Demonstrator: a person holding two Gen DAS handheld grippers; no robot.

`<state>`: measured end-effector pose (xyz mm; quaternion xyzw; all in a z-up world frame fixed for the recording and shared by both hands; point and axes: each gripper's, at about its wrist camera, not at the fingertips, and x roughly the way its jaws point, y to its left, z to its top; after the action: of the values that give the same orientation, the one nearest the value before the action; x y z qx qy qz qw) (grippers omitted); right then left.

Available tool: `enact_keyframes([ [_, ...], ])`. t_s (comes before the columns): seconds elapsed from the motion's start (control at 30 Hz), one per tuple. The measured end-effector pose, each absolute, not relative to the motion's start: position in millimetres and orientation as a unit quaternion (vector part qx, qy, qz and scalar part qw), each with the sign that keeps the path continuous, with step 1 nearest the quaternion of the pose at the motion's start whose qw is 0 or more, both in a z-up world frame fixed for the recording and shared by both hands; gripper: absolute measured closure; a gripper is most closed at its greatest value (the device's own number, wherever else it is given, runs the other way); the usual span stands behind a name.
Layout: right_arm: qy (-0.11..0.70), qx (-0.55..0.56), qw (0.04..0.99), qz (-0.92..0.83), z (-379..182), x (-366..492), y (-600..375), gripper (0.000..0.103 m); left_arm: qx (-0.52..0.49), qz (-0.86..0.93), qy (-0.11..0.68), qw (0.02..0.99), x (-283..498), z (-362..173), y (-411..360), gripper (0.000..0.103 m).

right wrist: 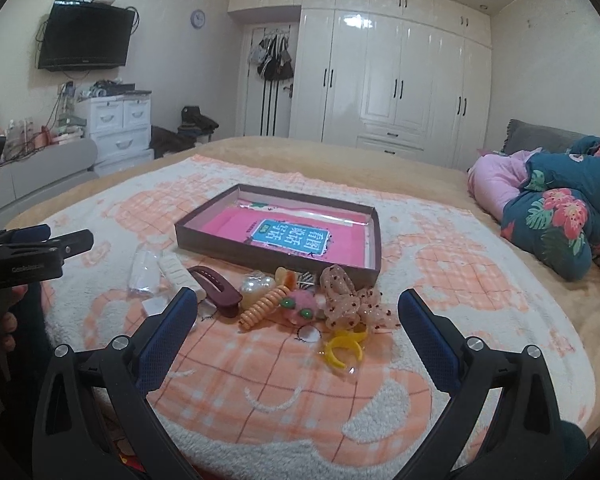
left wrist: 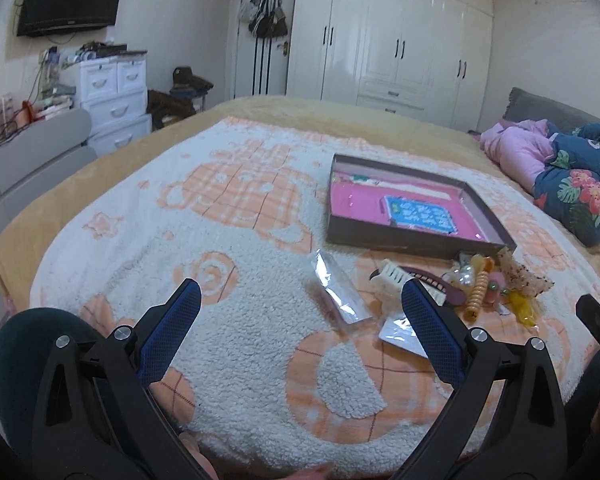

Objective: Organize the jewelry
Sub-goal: 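Grasp the clear plastic packet with the left tool while the right tool grasps the pink bow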

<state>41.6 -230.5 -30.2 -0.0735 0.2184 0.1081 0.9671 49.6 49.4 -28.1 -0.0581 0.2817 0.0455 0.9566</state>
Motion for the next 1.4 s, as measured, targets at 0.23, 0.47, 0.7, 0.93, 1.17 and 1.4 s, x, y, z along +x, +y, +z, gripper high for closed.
enact_keyframes([
  [0.23,0.222,-0.084,0.965,0.112,-28,72,-224,0.005,-0.061,0.048,0.321,0.944,72,-39,51,0.011],
  [0.47,0.235,-0.064,0.963,0.113,-23,104,-224,0.006,-0.050,0.027,0.359,0.932,96,-53,45,0.011],
  [0.7,0.258,-0.061,0.960,0.094,-30,131,-234,0.006,-0.057,0.010,0.399,0.915,126,-68,40,0.019],
  [0.93,0.326,-0.045,0.942,0.066,-65,155,-263,0.007,-0.067,-0.014,0.439,0.896,147,-88,34,0.049],
  [1.17,0.362,-0.048,0.929,0.058,-87,173,-272,0.024,-0.084,-0.040,0.432,0.897,152,-86,39,0.077],
  [1.4,0.372,-0.045,0.924,0.075,-95,172,-273,0.088,-0.084,-0.062,0.404,0.909,149,-69,38,0.085],
])
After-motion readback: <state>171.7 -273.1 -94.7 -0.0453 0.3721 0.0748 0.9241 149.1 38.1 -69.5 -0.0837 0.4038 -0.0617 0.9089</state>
